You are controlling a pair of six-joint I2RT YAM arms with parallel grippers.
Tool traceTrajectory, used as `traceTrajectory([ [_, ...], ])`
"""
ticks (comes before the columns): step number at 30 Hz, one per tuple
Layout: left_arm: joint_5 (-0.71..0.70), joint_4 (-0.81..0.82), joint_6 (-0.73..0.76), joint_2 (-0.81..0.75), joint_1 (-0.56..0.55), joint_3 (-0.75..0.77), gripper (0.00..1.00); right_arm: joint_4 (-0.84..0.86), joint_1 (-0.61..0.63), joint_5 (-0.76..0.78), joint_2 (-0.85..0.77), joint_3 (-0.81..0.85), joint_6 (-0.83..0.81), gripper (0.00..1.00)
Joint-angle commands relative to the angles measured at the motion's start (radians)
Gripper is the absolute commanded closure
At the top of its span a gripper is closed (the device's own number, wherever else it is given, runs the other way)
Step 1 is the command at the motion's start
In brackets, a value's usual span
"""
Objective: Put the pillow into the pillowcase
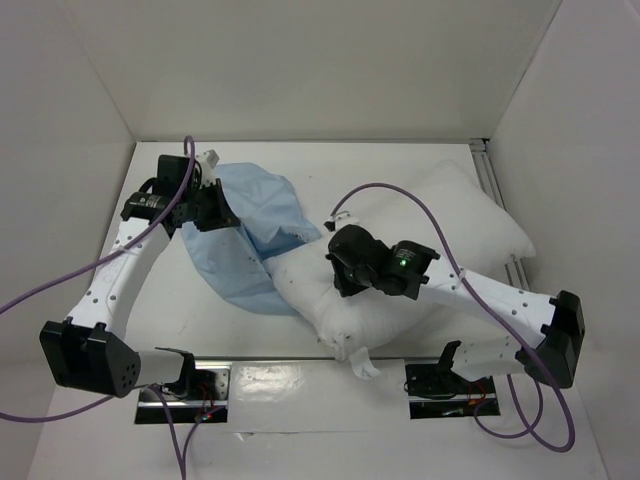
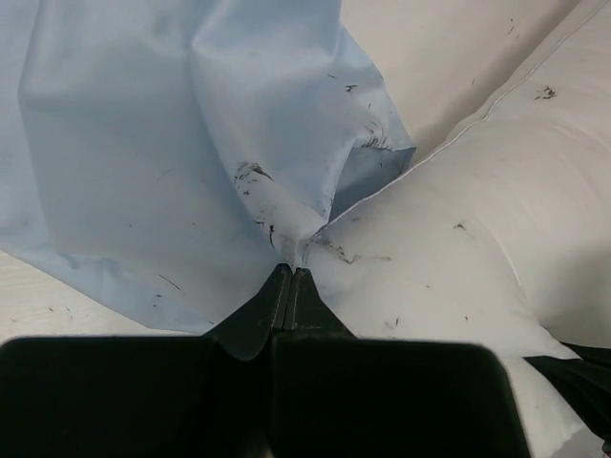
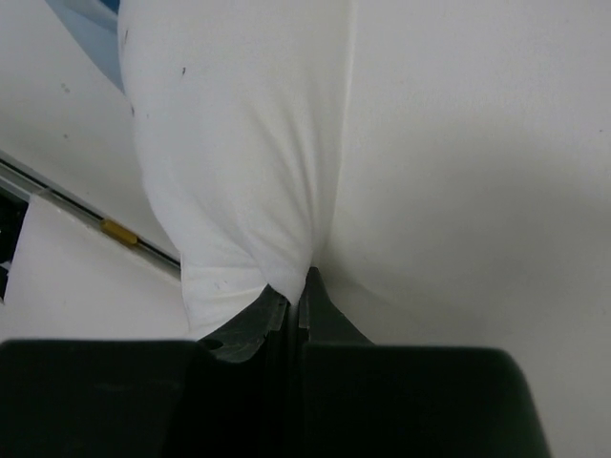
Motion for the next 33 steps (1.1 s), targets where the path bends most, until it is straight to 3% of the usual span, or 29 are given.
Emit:
traceTrajectory([
  [1, 0.021, 0.031, 0.002, -0.027, 0.006, 0.021, 1.00, 0.005, 0.001, 0.028, 0.013, 0.046, -0.026, 1.00],
  [6, 0.096, 0.002, 0.042, -0.064, 0.006, 0.021, 1.00, 0.172, 0.001, 0.009, 0.167, 0.139, -0.048, 1.00],
  [10, 0.105, -0.056, 0.090, -0.119, 0.006, -0.002, 1.00, 0.163, -0.030, 0.151, 0.234, 0.259, -0.069, 1.00],
  [17, 0.151, -0.125, 0.145, -0.190, 0.006, -0.055, 1.00, 0.205, -0.157, 0.142, 0.268, 0.334, 0.033, 1.00],
  [22, 0.169, -0.134, 0.154, -0.200, -0.004, -0.066, 1.00, 0.261, -0.179, 0.277, 0.286, 0.403, 0.092, 1.00],
  [33, 0.255, -0.217, 0.174, -0.239, -0.079, -0.096, 1.00, 0.412, -0.210, 0.303, 0.502, 0.493, 0.228, 1.00],
])
